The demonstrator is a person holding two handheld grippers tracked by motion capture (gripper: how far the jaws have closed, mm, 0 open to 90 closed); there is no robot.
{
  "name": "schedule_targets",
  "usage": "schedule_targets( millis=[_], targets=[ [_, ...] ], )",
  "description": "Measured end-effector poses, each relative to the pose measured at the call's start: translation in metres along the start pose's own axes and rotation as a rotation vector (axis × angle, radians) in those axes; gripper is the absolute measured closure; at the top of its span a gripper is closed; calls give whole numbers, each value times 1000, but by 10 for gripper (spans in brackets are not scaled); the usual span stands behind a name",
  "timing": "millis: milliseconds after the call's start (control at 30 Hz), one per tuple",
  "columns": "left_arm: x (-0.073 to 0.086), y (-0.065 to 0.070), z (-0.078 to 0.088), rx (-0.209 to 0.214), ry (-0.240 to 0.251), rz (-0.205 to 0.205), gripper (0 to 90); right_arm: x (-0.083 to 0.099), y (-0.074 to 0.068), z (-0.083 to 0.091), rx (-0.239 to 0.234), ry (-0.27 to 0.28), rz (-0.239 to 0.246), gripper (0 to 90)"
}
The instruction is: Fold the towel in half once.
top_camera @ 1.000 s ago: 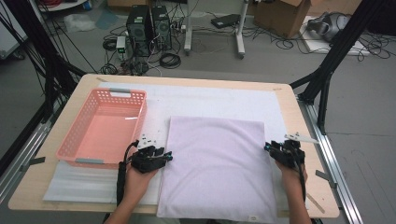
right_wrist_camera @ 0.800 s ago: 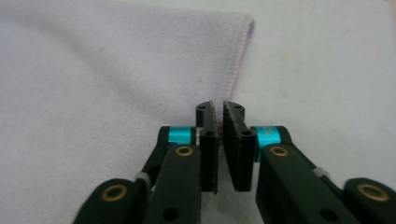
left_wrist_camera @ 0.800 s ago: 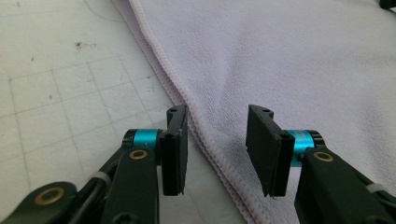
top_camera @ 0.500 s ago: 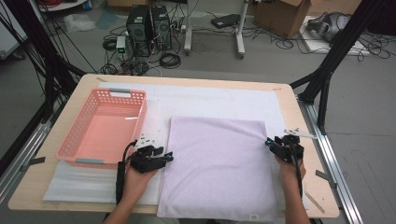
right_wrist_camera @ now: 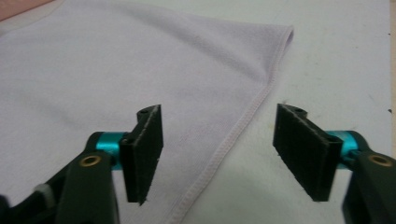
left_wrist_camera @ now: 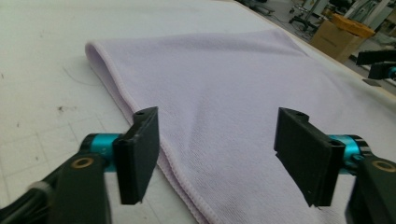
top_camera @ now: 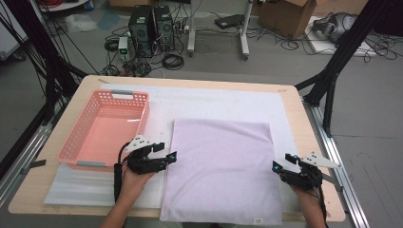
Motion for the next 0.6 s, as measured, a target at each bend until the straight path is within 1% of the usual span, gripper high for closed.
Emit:
schedule_targets(
  millis=[33,100,167,233,300,400,433,500,567,600],
  targets=[
    [1,1,1,-2,3,-5,179,1,-1,2,-2,5,3,270],
    [1,5,4,34,10,-21,176,0,-3,2,5,8,14,205],
    [1,7,6,48,16,-30,175,-5,-4,3,18,25,22,200],
    [1,8,7,58,24,-28,175,-9,-6,6,16,54,25,199],
    [1,8,7,63,27,-35,175,-11,-9,9,13,65,41,199],
    [1,9,7,63,27,-46,175,-10,-9,11,24,56,66,199],
    [1,9,7,61,28,-47,175,-10,-8,11,24,60,67,199],
    [1,10,7,83,21,-50,179,-9,-7,11,25,59,51,197],
    [2,11,7,87,10,-52,203,-9,-6,11,16,44,54,195],
    [1,12,6,80,15,-57,203,-9,-7,11,13,38,55,194]
  ],
)
Point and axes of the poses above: each handheld gripper's, and its own axes: z roughly backward along the jaws, x roughly out of its underside, y roughly to its right, the point moved 6 cm from there along -z, roughly forward along the jaws, and after that the axes turned 7 degrees about x, right-handed, at the moved point
